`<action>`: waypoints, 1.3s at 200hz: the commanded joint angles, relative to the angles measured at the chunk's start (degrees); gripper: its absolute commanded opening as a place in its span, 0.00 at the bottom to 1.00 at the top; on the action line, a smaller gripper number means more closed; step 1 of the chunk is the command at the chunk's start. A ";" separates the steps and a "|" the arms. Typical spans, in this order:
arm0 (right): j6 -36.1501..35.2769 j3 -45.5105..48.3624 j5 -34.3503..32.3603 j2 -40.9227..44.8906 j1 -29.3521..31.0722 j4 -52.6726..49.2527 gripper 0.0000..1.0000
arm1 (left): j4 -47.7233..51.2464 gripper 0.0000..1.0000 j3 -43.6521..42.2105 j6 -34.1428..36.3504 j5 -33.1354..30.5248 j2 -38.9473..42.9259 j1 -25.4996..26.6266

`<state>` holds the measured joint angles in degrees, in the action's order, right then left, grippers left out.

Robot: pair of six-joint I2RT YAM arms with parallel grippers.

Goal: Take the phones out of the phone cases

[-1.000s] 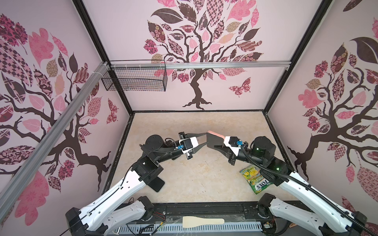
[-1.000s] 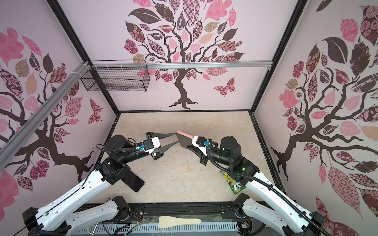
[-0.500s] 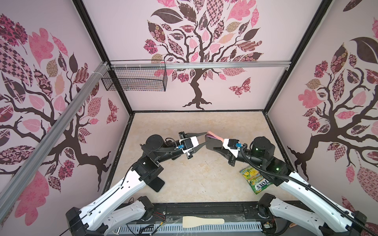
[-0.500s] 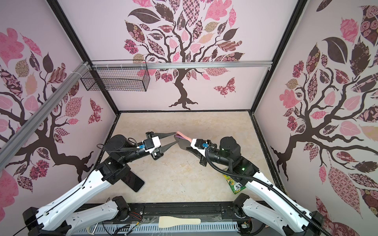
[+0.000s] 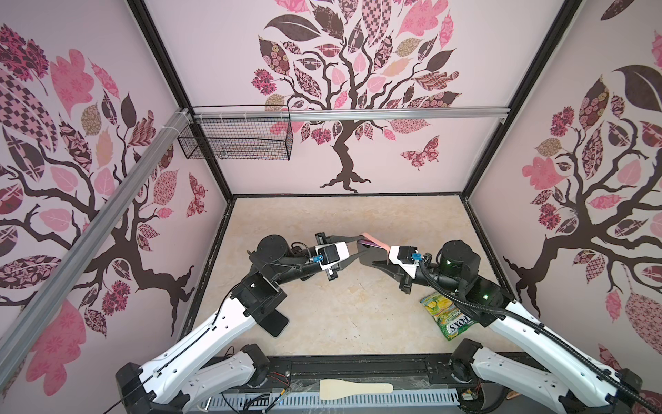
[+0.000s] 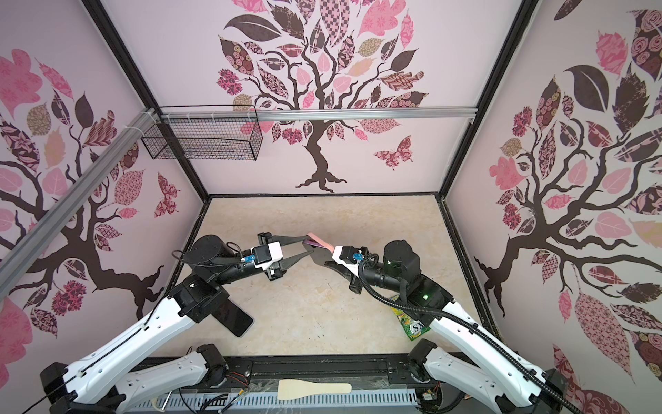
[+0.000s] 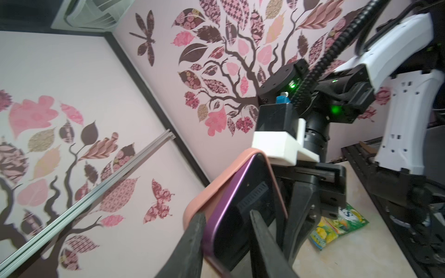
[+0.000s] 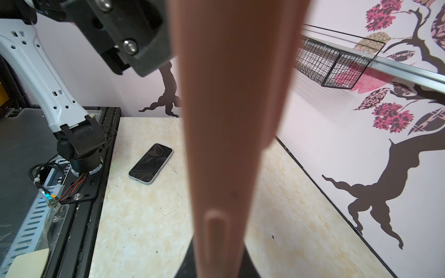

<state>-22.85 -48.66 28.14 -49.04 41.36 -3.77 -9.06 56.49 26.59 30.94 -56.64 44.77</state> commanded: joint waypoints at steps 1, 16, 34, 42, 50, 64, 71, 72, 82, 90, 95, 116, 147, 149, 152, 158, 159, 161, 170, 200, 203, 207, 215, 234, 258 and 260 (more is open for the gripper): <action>-2.67 -1.03 7.03 2.09 2.72 5.38 0.00 | 5.83 0.32 1.64 -1.55 5.02 -1.59 0.06; -3.40 -1.59 7.96 2.53 2.79 4.72 0.00 | 7.01 0.32 1.69 -2.83 8.81 -1.52 0.06; -3.71 -1.52 9.17 3.26 2.71 5.31 0.00 | 9.01 0.30 2.05 -3.82 14.05 -1.62 0.10; -3.49 -1.49 9.59 3.60 2.70 5.98 0.00 | 9.24 0.30 1.94 -4.65 16.31 -1.71 0.08; -3.00 -1.35 10.08 4.02 2.67 6.87 0.00 | 9.30 0.30 1.72 -5.56 18.50 -1.72 0.10; -1.20 -1.01 10.90 4.90 2.76 9.65 0.00 | 8.73 0.30 0.84 -7.35 21.42 -1.81 0.10; 0.00 -0.78 11.48 5.36 2.74 11.67 0.00 | 7.56 0.30 0.19 -8.93 22.44 -1.96 0.08; 0.18 -0.75 11.53 5.45 2.70 11.98 0.00 | 7.26 0.31 0.11 -9.23 22.56 -1.97 0.06; 1.71 -0.63 12.29 5.95 2.68 14.42 0.00 | 3.80 0.32 -1.29 -12.31 23.62 -2.28 0.09; 2.78 -0.61 12.96 6.14 2.72 16.15 0.00 | 0.90 0.32 -2.48 -14.81 24.32 -2.48 0.08; 3.43 -0.64 13.39 6.21 2.68 17.09 0.00 | -1.53 0.32 -3.25 -16.36 24.48 -2.69 0.10; 6.13 -0.57 14.92 6.25 2.70 21.37 0.00 | -8.34 0.32 -5.55 -21.88 25.04 -3.69 0.11; 8.61 -0.27 14.80 6.91 2.68 26.18 0.00 | -9.97 0.30 -7.71 -23.68 24.83 -3.94 0.23; 8.72 -0.29 14.76 6.97 2.72 26.45 0.00 | -10.00 0.30 -7.91 -23.73 24.69 -3.92 0.27; 8.82 -0.29 14.63 7.03 2.69 26.71 0.00 | -10.08 0.30 -8.15 -23.81 24.50 -3.97 0.33; 8.94 -0.30 14.47 7.15 2.71 27.24 0.00 | -10.10 0.30 -8.54 -23.92 24.19 -3.83 0.32; 9.00 -0.34 14.48 7.17 2.73 27.28 0.00 | -10.10 0.30 -8.65 -23.94 24.09 -3.87 0.32; 8.97 -0.37 14.48 7.15 2.71 27.38 0.00 | -10.10 0.30 -8.78 -24.01 24.06 -3.90 0.32; 8.90 -0.76 14.57 7.06 2.75 27.01 0.00 | -10.10 0.29 -9.12 -24.13 24.00 -4.01 0.50; 8.13 -0.93 15.06 6.29 2.67 25.10 0.00 | -8.90 0.22 -9.11 -23.55 23.92 -4.79 0.95; 8.03 -0.86 14.96 6.26 2.69 24.86 0.00 | -8.83 0.20 -9.12 -23.45 23.91 -4.79 0.93; 7.90 -0.74 14.82 6.28 2.69 24.65 0.00 | -8.71 0.18 -9.05 -23.29 23.68 -4.75 0.93; 7.75 -0.44 14.35 6.39 2.72 24.22 0.00 | -8.15 0.15 -8.94 -22.81 23.15 -4.62 0.95; 6.26 -0.11 12.79 6.98 2.67 21.42 0.00 | -6.36 0.07 -8.42 -20.89 21.81 -3.68 0.94; 3.72 0.01 10.53 7.70 2.72 15.60 0.02 | -3.94 0.00 -7.73 -18.18 18.99 -1.81 0.93; 3.57 0.05 10.25 7.72 2.68 14.90 0.03 | -3.70 0.00 -7.63 -17.90 18.74 -1.65 0.93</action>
<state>-19.38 -45.21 39.57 -44.88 43.44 4.38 -24.03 50.83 3.46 50.98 -57.84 45.19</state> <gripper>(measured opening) 0.129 0.090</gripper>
